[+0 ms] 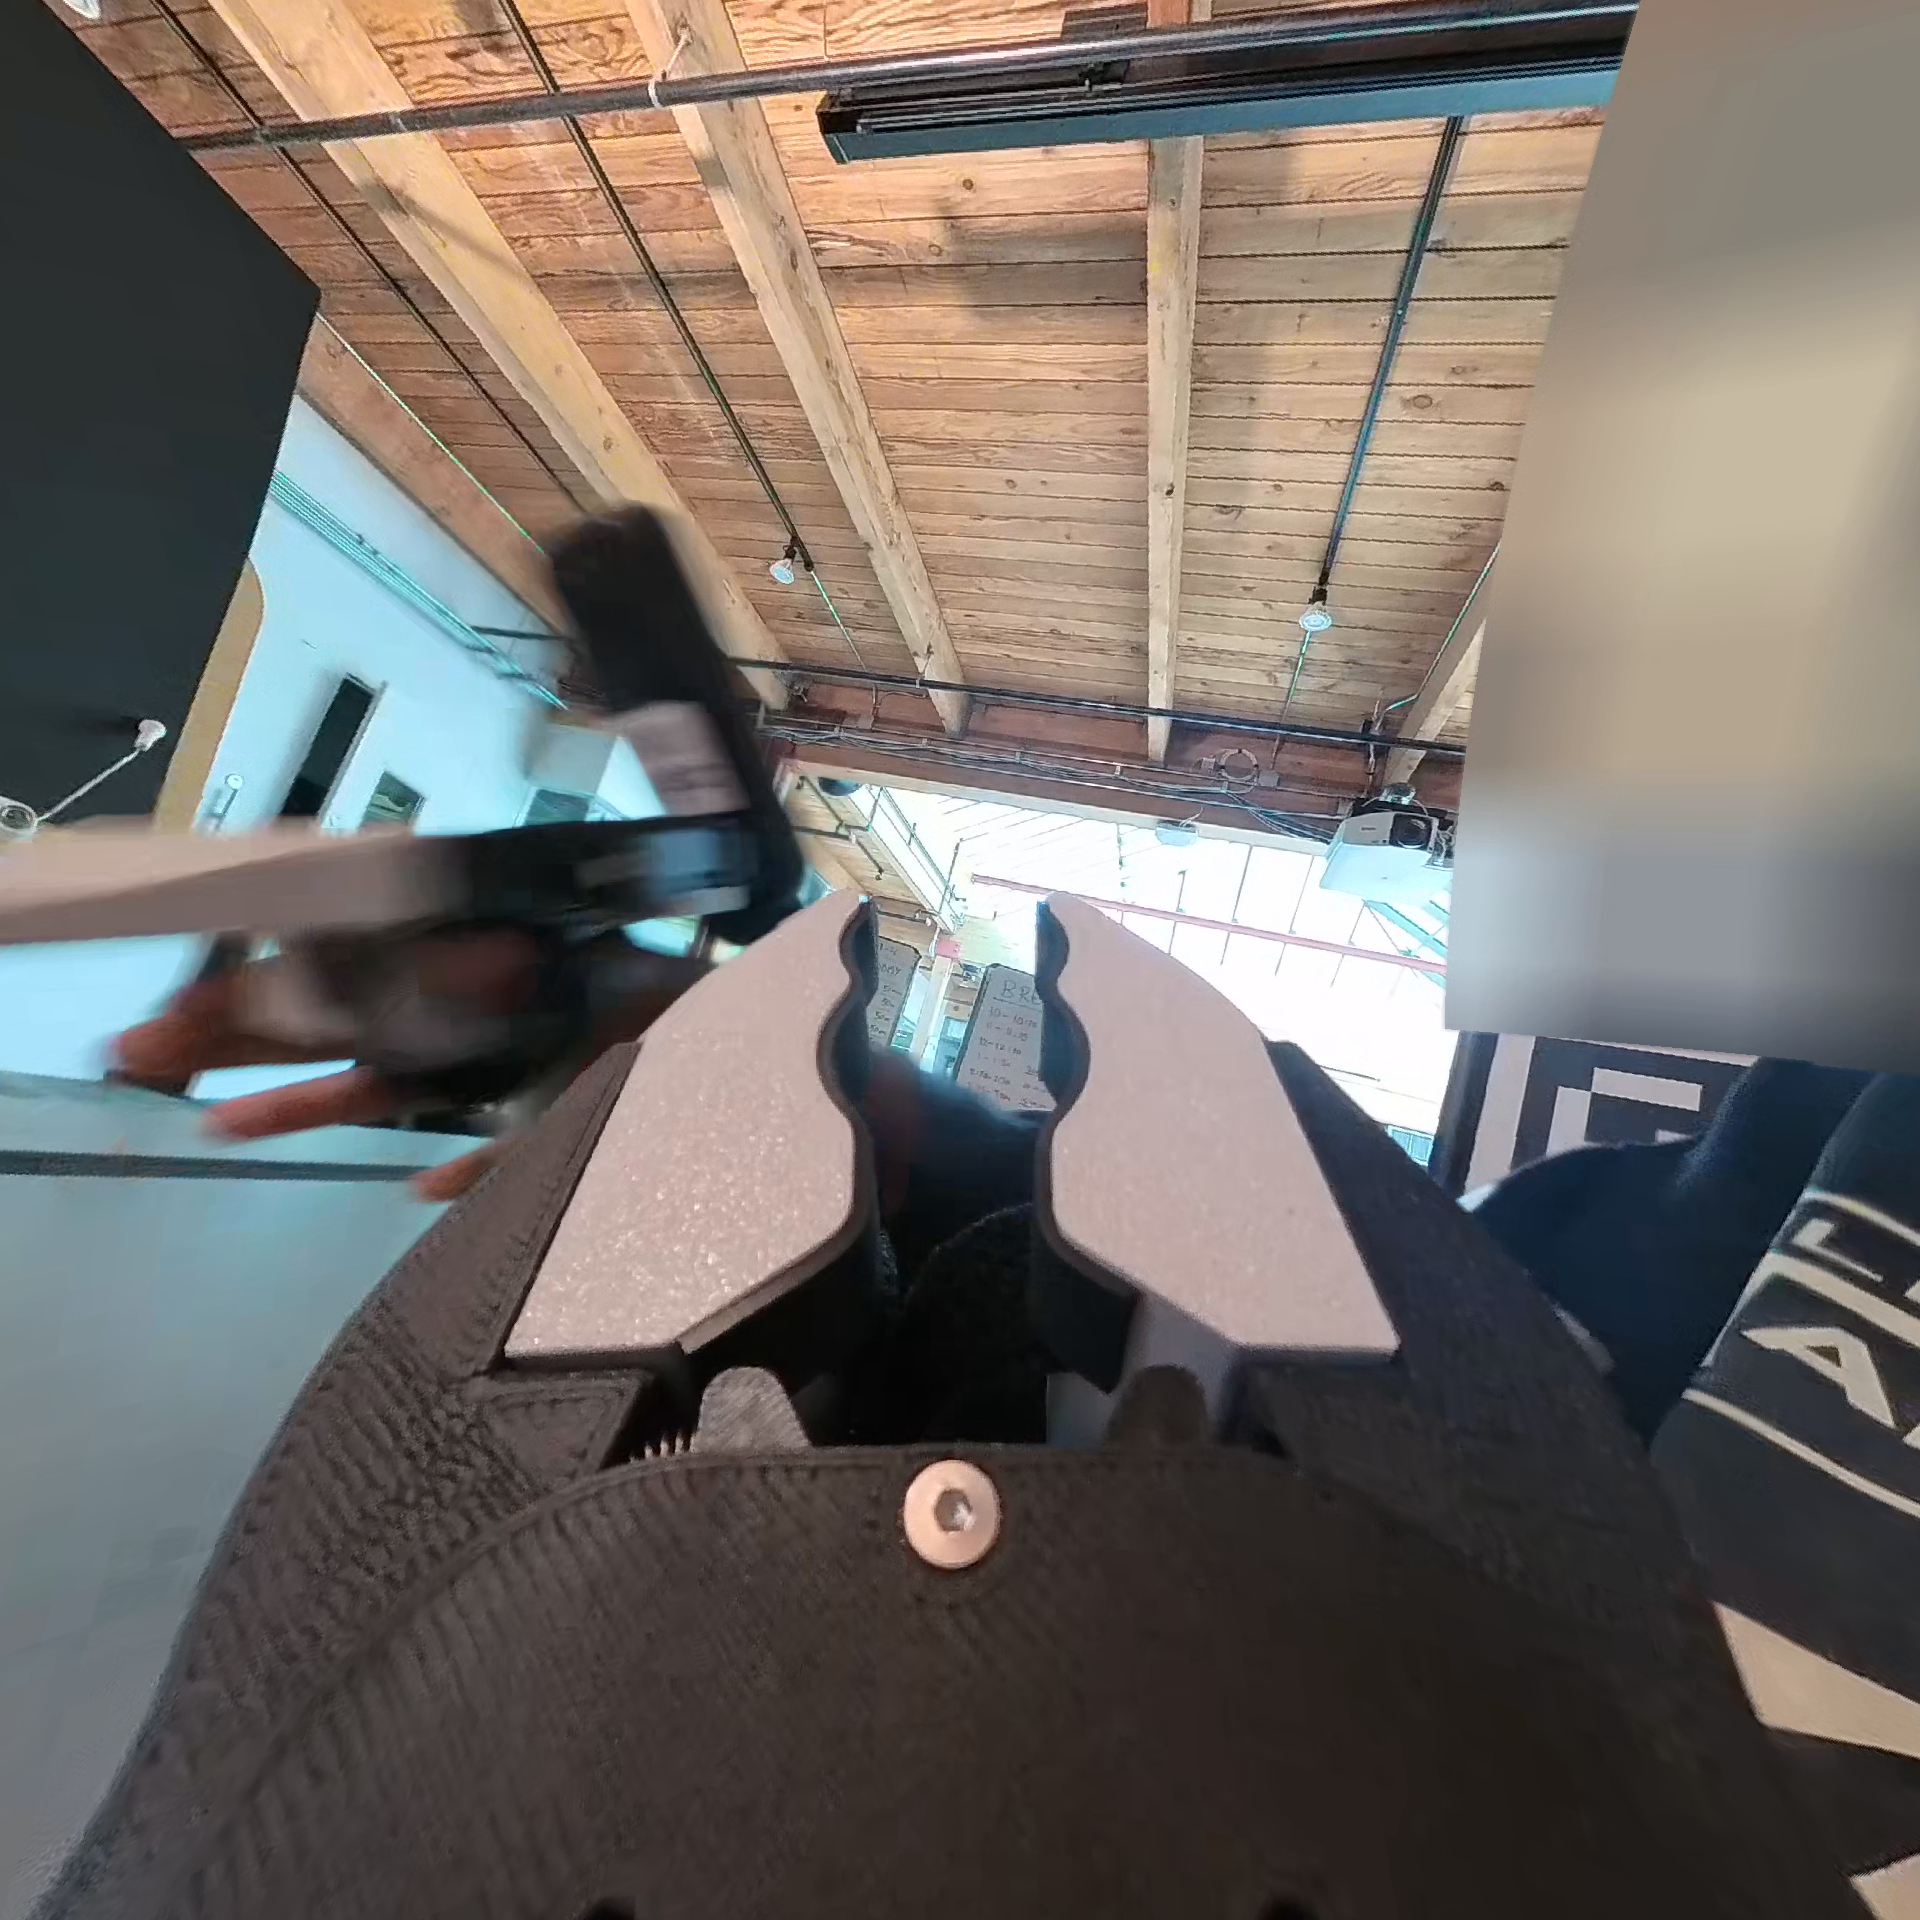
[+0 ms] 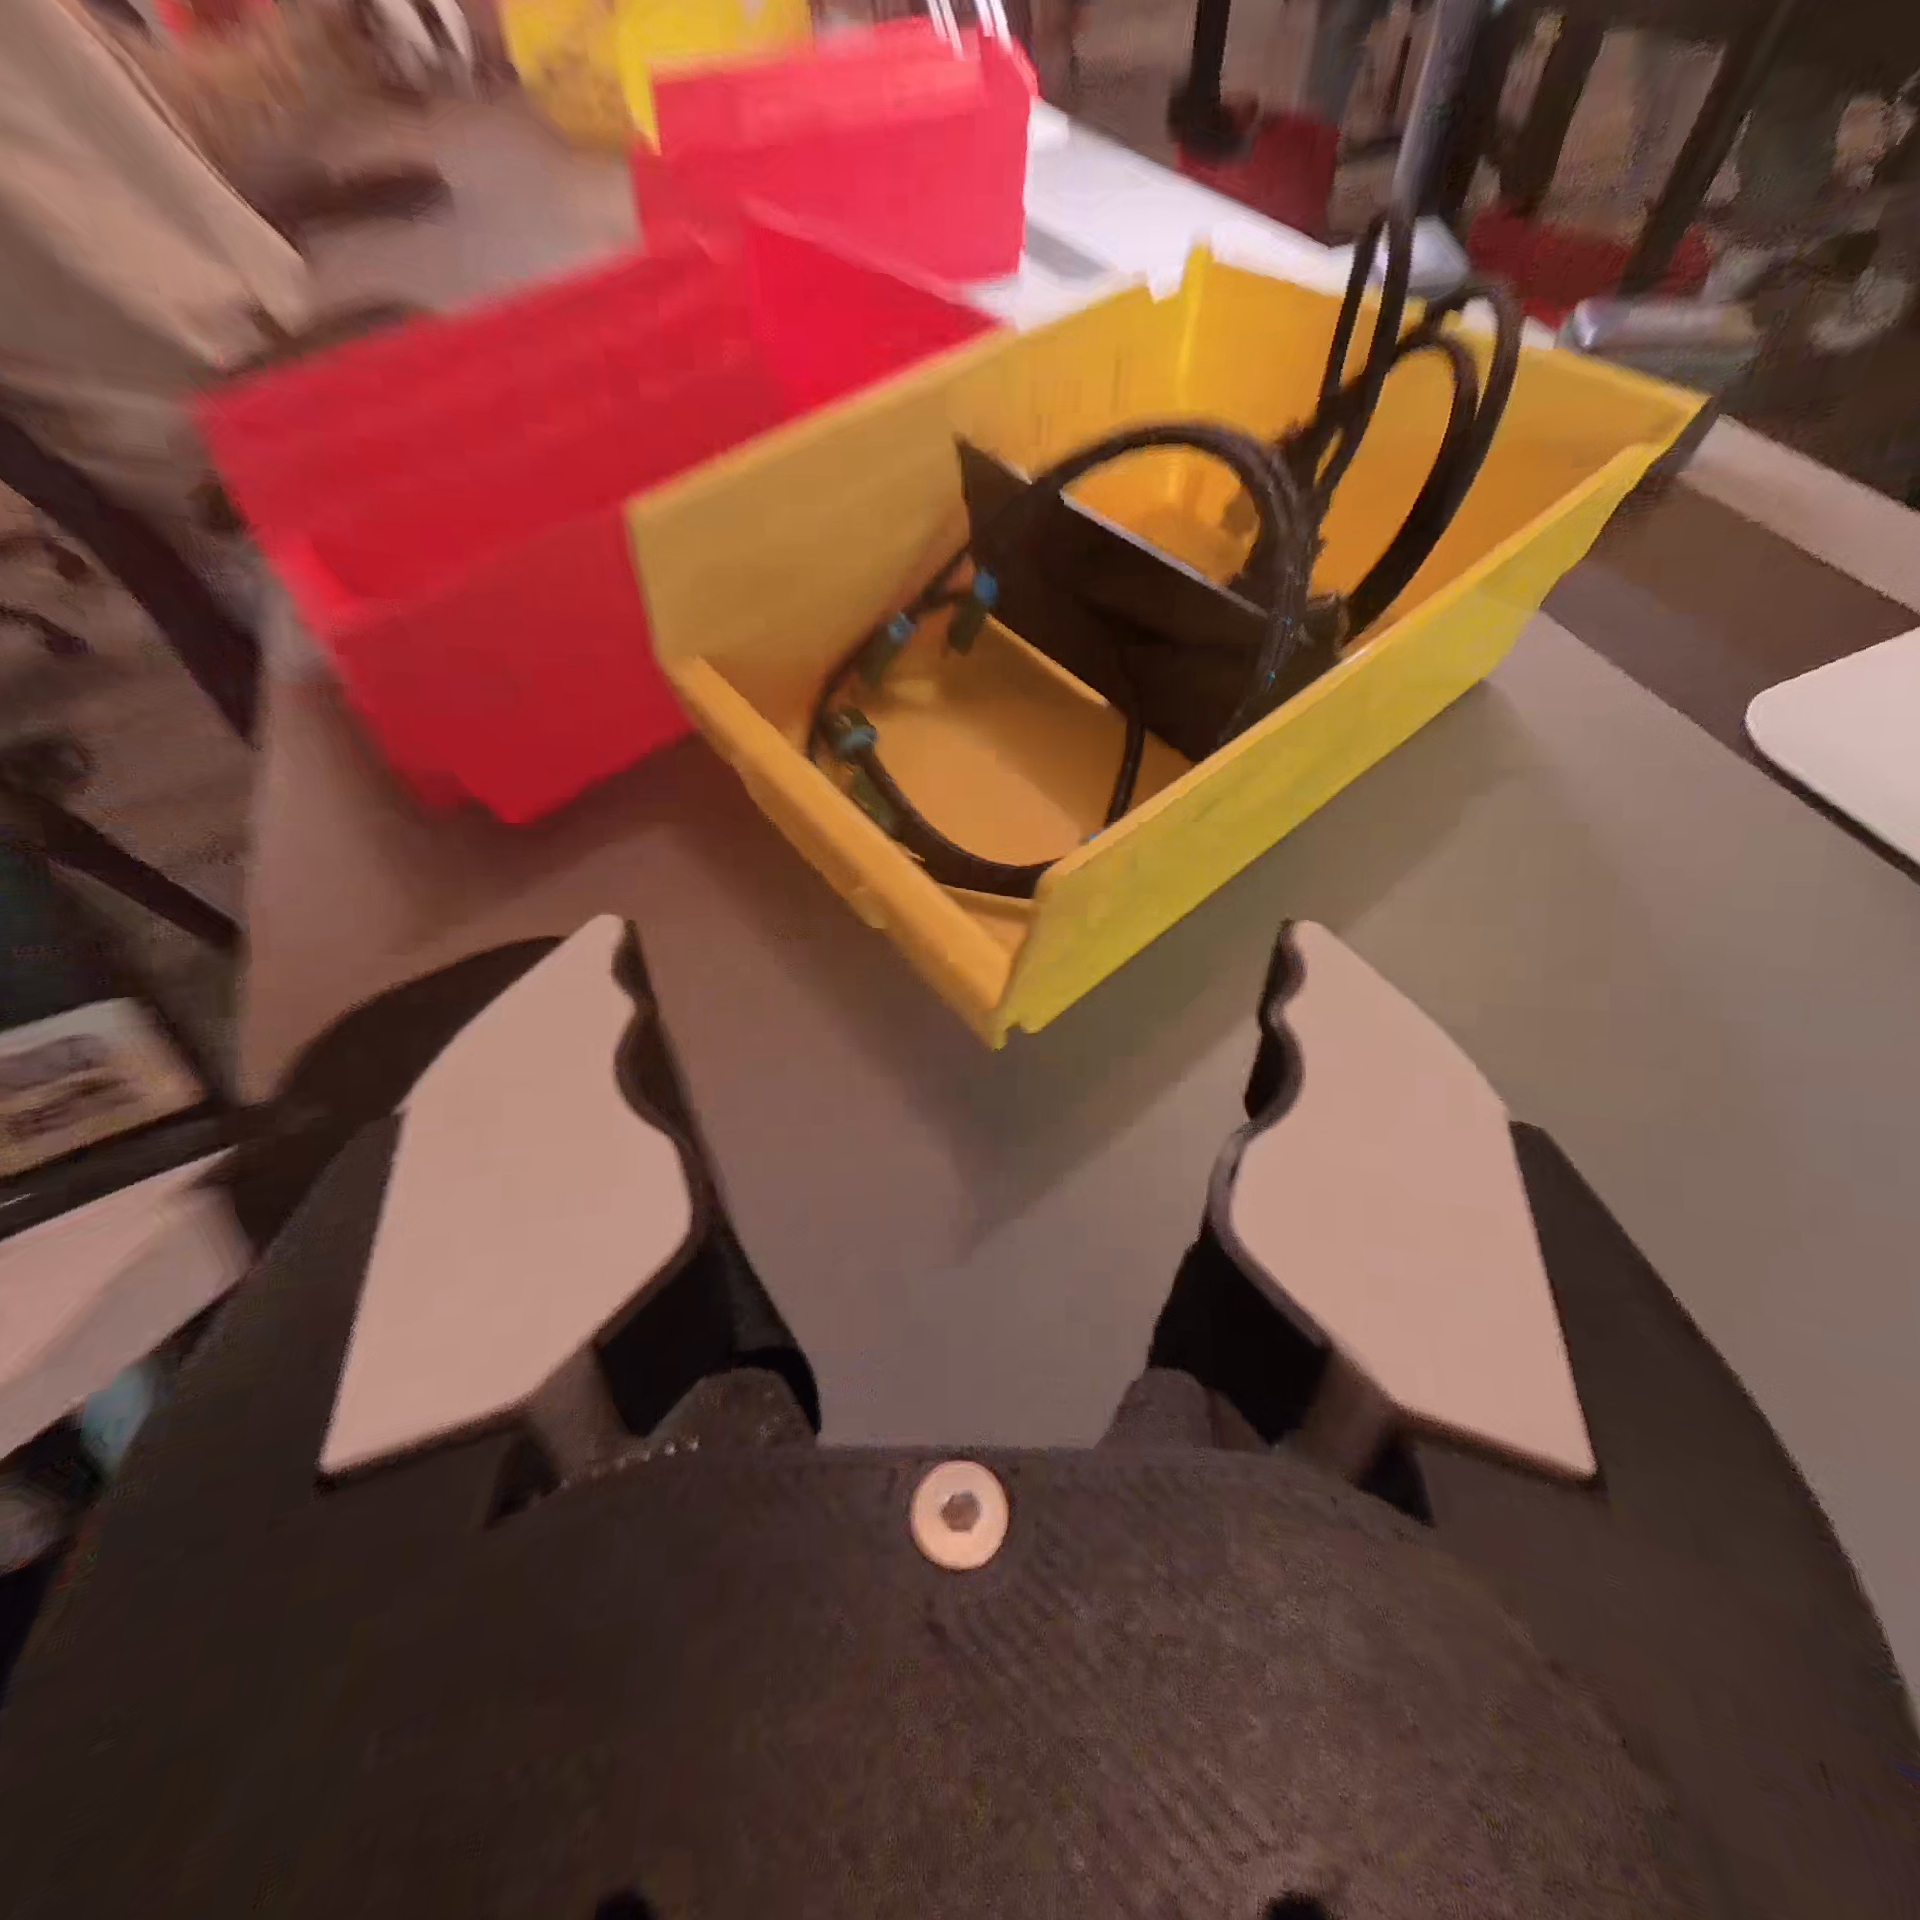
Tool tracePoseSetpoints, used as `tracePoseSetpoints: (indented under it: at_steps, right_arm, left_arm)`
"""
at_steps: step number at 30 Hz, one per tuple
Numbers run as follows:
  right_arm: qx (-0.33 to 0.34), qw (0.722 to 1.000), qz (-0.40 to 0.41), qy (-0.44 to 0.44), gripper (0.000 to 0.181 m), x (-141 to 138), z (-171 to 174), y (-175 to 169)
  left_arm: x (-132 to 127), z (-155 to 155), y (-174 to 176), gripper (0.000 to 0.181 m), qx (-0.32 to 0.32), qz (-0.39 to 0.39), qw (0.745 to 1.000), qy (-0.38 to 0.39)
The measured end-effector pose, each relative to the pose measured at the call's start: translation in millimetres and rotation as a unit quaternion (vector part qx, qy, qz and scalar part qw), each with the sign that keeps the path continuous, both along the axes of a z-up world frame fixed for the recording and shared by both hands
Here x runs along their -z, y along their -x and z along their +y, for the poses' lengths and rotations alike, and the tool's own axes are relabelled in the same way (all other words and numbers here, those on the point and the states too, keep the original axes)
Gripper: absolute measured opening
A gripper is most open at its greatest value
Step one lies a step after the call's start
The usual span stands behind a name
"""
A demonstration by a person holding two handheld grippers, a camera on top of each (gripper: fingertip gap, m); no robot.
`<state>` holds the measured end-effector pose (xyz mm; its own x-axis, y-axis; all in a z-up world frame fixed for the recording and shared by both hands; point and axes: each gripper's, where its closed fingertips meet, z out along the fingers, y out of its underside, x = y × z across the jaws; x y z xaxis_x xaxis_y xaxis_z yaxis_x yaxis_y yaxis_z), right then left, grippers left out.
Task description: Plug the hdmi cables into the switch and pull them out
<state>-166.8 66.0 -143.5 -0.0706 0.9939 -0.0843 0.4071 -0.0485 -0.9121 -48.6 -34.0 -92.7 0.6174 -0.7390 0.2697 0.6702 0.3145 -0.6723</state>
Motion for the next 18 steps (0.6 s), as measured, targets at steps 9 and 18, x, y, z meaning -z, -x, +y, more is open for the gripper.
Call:
tracePoseSetpoints:
  at_steps: [9, 18]
  right_arm:
    - [0.077, 0.939, 0.334, 0.012, 0.122, -40, -4, -203]
    - [0.128, 0.812, 0.568, 0.026, 0.101, -57, -15, -306]
  left_arm:
    - [-20, -35, 13, 0.067, 0.044, 0.096, 0.991, 0.085]
    - [12, -116, 187, 0.072, -0.228, 0.367, 0.812, 0.393]
